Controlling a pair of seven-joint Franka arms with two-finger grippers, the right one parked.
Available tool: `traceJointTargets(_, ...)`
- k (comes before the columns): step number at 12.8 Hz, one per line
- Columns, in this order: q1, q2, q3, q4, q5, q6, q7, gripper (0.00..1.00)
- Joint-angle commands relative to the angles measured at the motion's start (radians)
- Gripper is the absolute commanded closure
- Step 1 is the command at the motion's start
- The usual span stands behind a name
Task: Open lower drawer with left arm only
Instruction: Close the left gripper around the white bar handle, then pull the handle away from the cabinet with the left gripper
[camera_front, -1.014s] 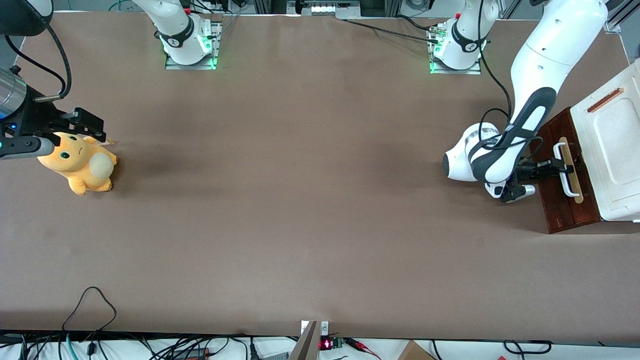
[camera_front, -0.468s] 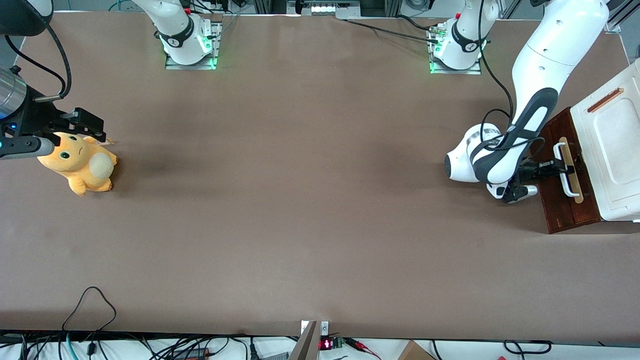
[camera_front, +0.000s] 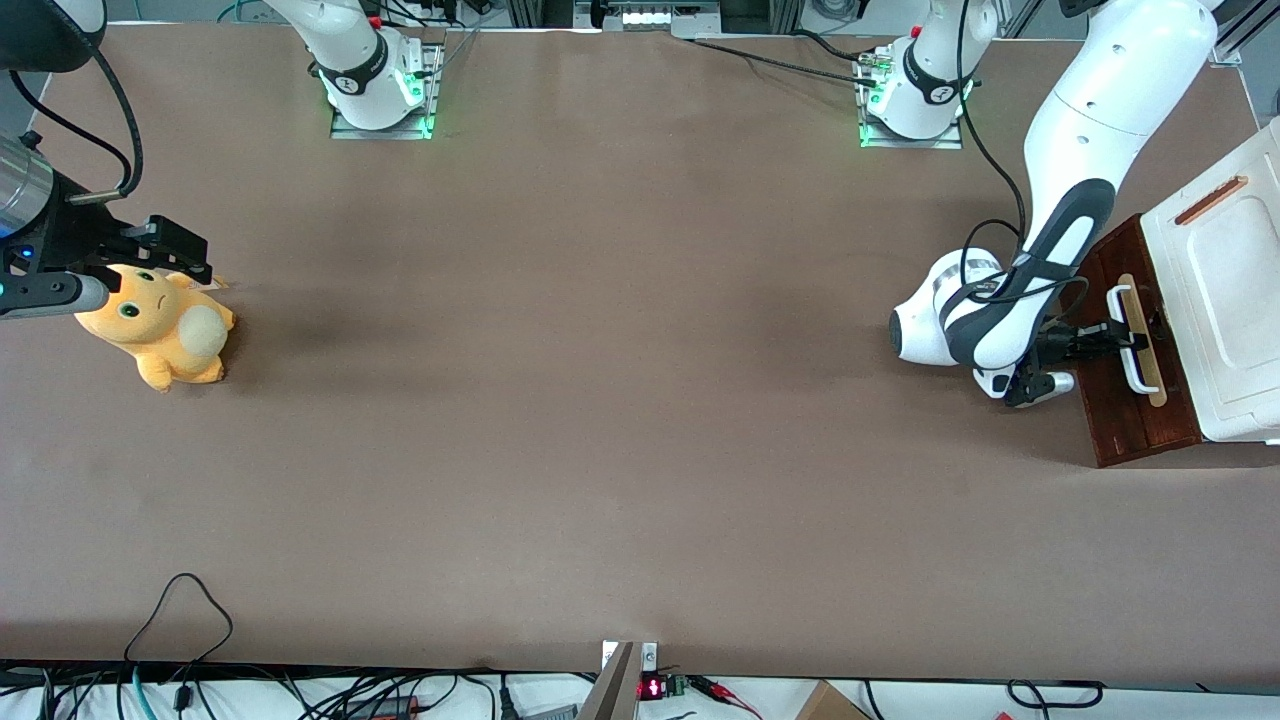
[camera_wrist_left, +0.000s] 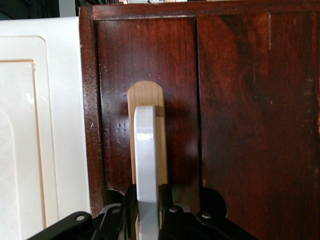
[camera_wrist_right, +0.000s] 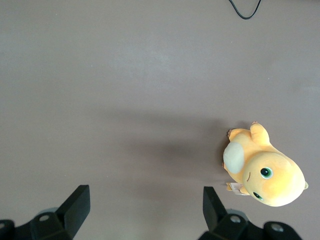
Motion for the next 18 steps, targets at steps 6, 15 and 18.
traceJointTargets(6,0.016,0.014,-0.004,0.020,0.026,-0.008,-0.003,0.92)
traceJointTargets(15,-0.015,0.009,-0.059,0.021,0.026,-0.018,0.004,1.00)
traceJointTargets(18,-0.028,0.009,-0.119,0.030,0.024,-0.025,0.008,1.00)
